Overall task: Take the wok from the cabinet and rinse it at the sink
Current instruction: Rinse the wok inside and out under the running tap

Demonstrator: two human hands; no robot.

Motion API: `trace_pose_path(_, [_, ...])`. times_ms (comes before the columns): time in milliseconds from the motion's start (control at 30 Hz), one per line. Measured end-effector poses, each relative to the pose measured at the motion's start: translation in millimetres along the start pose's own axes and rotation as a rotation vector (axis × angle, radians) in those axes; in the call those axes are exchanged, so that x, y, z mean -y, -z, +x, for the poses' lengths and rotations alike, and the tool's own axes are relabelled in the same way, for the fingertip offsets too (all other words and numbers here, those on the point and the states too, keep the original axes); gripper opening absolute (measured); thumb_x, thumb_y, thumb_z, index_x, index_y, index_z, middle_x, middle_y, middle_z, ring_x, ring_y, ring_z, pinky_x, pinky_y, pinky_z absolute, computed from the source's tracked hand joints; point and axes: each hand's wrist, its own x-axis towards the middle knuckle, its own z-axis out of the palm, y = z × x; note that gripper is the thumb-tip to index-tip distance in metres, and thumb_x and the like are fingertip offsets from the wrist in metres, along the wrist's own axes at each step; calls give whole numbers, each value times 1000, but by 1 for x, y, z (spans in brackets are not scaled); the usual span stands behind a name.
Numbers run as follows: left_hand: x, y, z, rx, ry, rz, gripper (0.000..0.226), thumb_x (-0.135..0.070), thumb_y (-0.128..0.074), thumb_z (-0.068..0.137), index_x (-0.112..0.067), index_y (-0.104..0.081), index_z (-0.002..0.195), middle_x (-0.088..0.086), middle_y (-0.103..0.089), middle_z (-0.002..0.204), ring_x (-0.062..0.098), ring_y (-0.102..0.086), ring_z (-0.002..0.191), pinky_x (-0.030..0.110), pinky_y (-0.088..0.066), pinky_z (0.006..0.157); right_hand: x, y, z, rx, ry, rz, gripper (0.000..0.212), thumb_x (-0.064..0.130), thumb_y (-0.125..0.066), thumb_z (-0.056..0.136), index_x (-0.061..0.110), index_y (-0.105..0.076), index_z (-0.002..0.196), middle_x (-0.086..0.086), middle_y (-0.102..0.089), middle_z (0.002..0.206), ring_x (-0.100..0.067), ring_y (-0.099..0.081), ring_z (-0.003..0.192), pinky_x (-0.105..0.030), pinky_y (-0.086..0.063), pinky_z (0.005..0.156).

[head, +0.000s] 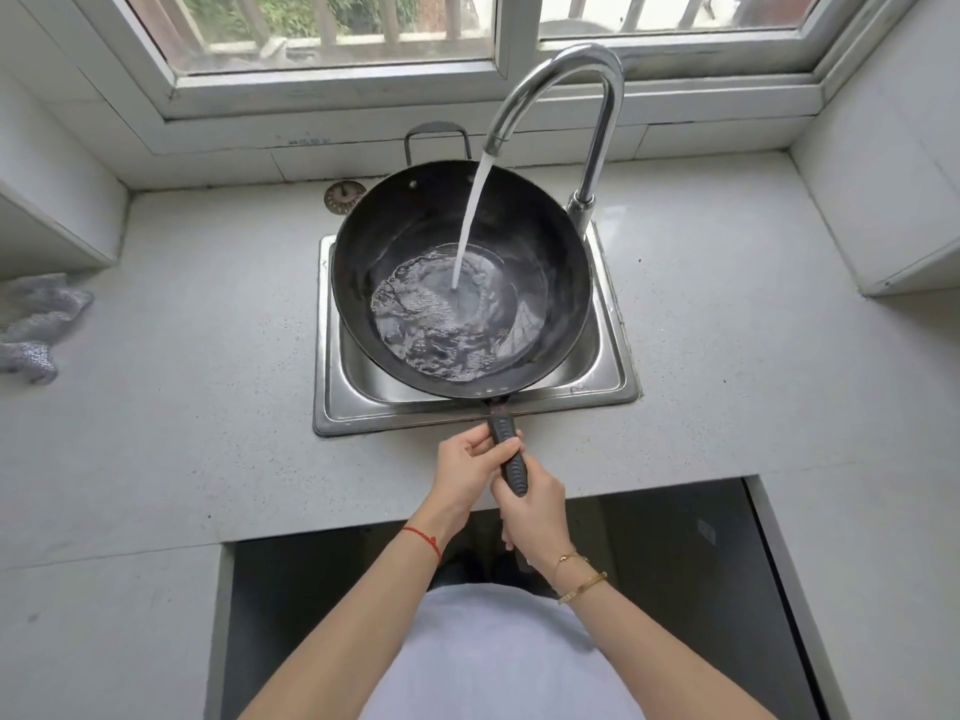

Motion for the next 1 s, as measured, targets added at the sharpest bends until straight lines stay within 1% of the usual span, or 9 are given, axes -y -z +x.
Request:
trace_pose_path(133, [-1, -2, -8, -71, -21, 14, 22, -2, -74, 83, -12, -73, 103, 7, -77, 101, 15, -72, 99, 26, -57, 86, 8, 5, -5, 66, -11, 32, 11, 14, -57, 95, 16, -57, 84, -16, -55, 61, -20, -49, 34, -25, -39, 33])
trace_pose_path(300, [-1, 2, -16, -74, -8, -24, 28, -4, -72, 85, 0, -70, 113, 13, -76, 101, 19, -72, 96, 30, -57, 88, 18, 7, -11, 69, 9, -45, 20, 16, -56, 93, 22, -52, 74, -3, -54, 61, -20, -50, 42, -27, -43, 37])
trace_pose_path(433, [0, 2, -21, -36, 18, -63, 29, -2, -70, 87, 2, -68, 116, 13, -75, 107, 19, -71, 95, 32, -57, 91, 18, 6, -16, 36, 25, -132, 18, 22, -56, 91, 30, -51, 77, 7, -53, 61, -16, -53, 48, -42, -54, 47])
trace_pose_path(600, [-5, -3, -22, -1, 20, -73, 26, -1, -67, 88, -6, -68, 114, 9, -75, 108, 18, -72, 97, 27, -58, 87, 16, 7, -18, 7, 19, -126, 5, 21, -56, 90, 19, -58, 86, 6, -54, 62, -18, -56, 52, -46, -55, 48])
trace_pose_path(700, [-6, -7, -22, -10, 15, -51, 31, -1, -69, 87, -1, -66, 118, 11, -75, 108, 21, -71, 99, 30, -57, 90, 16, 12, -16, 8, 0, -113, 7, 21, -57, 89, 17, -58, 83, 2, -55, 62, -24, -57, 49, -44, -54, 45])
trace_pose_path(800, [-6, -9, -22, -52, 7, -18, 32, -1, -70, 86, 1, -67, 118, 12, -75, 108, 23, -71, 101, 33, -56, 93, 16, 15, -15, 25, -2, -92, 9, 19, -58, 89, 20, -57, 80, -6, -57, 62, -32, -59, 46, -41, -51, 40])
trace_pose_path(867, [-7, -11, -24, -96, -2, -9, 30, -1, -72, 85, -2, -70, 114, 12, -76, 106, 21, -71, 100, 32, -57, 91, 18, 16, -13, 49, -7, -80, 10, 18, -59, 90, 20, -57, 81, -11, -59, 64, -31, -58, 43, -39, -49, 37])
trace_pose_path(933, [-9, -10, -24, -140, -17, 0, 24, -1, -73, 83, -8, -72, 106, 11, -76, 102, 18, -72, 96, 28, -58, 87, 21, 16, -12, 92, -31, -38, 10, 18, -60, 91, 17, -57, 82, -14, -61, 65, -26, -56, 37, -32, -45, 34])
trace_pose_path(1000, [-10, -8, -25, -183, -37, 14, 23, 0, -75, 82, -8, -73, 102, 8, -77, 99, 13, -72, 90, 23, -58, 83, 26, 14, -11, 150, -56, 8, 9, 16, -59, 92, 16, -58, 83, -13, -58, 60, -23, -53, 33, -27, -42, 33])
